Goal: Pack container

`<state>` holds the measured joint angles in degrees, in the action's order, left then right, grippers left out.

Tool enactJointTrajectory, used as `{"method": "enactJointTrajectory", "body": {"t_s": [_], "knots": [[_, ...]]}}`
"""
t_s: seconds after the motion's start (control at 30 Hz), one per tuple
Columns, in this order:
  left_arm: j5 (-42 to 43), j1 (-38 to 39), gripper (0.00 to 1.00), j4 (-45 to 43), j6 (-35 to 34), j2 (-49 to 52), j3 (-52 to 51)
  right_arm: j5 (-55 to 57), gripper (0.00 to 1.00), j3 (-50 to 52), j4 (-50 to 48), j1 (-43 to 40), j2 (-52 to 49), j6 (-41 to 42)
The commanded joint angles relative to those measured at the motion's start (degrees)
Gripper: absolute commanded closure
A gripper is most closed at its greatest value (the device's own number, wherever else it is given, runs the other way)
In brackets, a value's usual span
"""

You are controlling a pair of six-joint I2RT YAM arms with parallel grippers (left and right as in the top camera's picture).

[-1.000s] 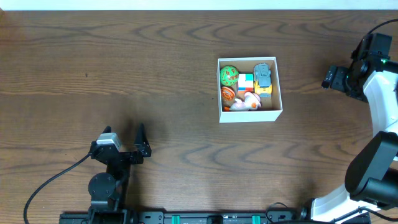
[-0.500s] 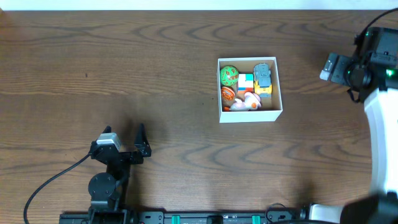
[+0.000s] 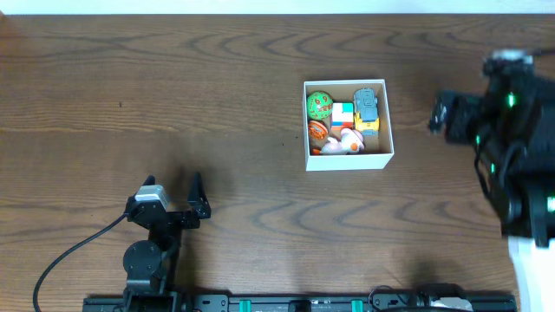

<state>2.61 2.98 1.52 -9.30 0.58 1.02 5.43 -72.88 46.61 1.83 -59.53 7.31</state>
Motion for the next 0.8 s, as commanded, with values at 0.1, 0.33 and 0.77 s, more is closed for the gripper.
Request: {"method": "enactJointTrajectory", "body": {"t_s": [0.1, 0.33, 0.77], "knots": [[-0.66, -0.42, 0.02, 2.49, 0.70, -0.35, -0.79, 0.28, 0.01, 16.98, -8.24, -1.40, 11.58, 0.96], [-0.66, -0.42, 0.02, 2.49, 0.72, -0.35, -0.79, -6.01, 0.01, 37.18, -29.09, -1.44, 23.63, -4.15], [-0.66, -0.42, 0.02, 2.49, 0.72, -0.35, -0.79, -9.16, 0.01, 68.74, -64.19, -1.44, 36.98, -2.82]]}}
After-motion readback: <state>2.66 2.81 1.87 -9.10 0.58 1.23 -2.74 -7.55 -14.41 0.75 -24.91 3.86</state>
